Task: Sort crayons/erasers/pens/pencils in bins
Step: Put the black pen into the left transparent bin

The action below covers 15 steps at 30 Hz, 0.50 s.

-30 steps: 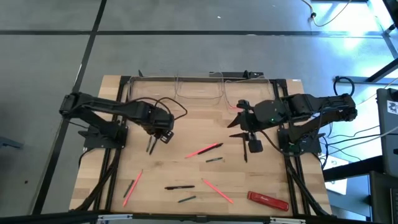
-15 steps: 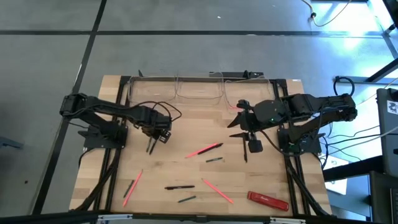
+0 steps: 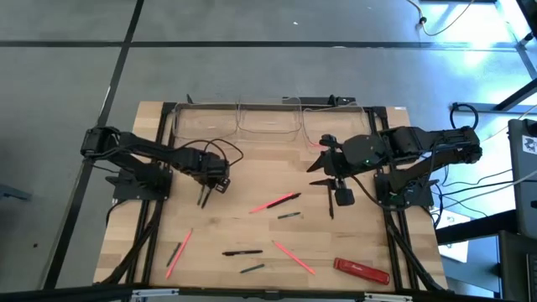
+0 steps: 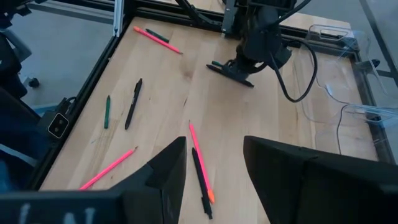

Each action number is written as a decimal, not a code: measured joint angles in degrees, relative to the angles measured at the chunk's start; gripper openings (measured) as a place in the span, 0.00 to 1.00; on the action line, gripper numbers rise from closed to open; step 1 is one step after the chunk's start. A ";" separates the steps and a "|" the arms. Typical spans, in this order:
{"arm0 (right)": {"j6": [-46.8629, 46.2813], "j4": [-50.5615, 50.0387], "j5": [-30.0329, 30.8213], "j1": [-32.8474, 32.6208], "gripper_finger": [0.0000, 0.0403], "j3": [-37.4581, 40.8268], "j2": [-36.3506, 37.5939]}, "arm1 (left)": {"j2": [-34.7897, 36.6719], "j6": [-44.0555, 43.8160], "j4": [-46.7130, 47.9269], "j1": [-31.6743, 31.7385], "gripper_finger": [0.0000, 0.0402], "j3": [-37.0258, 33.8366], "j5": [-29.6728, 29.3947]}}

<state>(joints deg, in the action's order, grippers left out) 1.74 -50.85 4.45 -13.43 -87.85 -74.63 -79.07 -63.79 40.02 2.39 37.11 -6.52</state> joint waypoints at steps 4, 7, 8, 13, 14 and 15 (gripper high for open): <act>0.00 0.00 0.00 0.00 0.40 0.00 0.02 | 0.00 0.00 -2.45 0.00 0.21 -1.35 -0.36; 0.00 0.00 0.00 0.00 0.40 0.00 0.02 | 0.00 -0.03 -4.58 0.00 0.21 -2.93 -0.52; 0.00 0.00 0.00 0.00 0.40 0.01 0.00 | 0.11 -0.04 -5.23 0.00 0.21 -3.34 -0.62; 0.01 0.00 0.00 0.01 0.40 0.01 0.00 | 0.22 -0.09 -6.11 -0.12 0.21 -3.98 -1.34; 0.00 0.00 0.00 0.00 0.40 0.02 0.00 | 0.20 -0.09 -6.14 -0.13 0.21 -4.00 -1.48; 0.00 0.00 0.00 0.00 0.40 0.02 0.00 | 0.19 -0.09 -6.17 -0.11 0.21 -4.00 -1.47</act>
<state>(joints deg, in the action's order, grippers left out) 1.74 -50.85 4.45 -13.43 -87.83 -74.63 -78.87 -63.88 33.84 2.28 33.10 -7.99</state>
